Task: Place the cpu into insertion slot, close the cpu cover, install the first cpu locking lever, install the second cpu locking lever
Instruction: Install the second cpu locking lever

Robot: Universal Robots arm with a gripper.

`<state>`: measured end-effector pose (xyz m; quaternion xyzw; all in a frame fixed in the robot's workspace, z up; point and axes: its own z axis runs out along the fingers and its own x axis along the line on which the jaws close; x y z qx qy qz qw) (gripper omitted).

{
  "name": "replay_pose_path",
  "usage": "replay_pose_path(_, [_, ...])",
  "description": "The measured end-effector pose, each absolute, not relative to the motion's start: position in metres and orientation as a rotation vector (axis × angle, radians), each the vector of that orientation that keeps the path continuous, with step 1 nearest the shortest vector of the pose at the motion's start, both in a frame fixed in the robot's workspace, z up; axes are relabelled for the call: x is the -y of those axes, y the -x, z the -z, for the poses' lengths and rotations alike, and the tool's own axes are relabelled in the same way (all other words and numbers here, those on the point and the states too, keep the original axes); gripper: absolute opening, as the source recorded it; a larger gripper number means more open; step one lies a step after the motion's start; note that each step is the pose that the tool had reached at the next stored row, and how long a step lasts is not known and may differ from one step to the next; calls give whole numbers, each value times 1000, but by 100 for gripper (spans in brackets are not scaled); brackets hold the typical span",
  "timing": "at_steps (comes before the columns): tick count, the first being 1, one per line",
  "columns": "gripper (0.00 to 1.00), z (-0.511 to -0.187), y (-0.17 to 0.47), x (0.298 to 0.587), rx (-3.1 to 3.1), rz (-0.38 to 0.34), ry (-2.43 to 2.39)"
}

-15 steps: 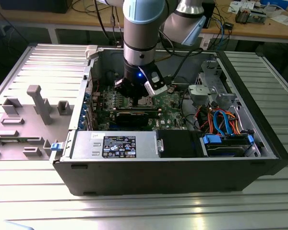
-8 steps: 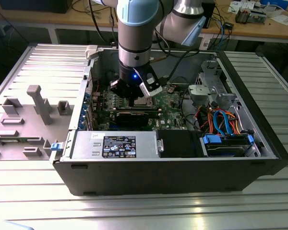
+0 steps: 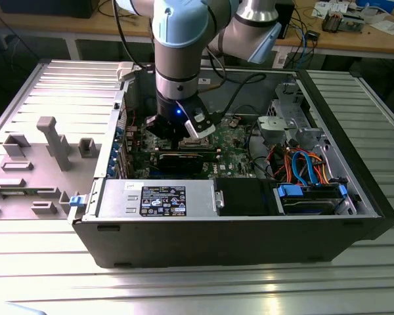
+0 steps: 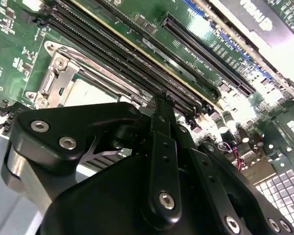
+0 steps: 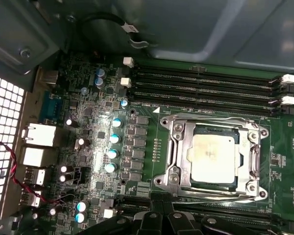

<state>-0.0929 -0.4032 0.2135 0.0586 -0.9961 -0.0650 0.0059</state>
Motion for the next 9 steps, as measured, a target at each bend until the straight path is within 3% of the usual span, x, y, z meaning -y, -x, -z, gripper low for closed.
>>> replay_pose_path(9, [11, -208, 93, 403, 3117, 227, -185])
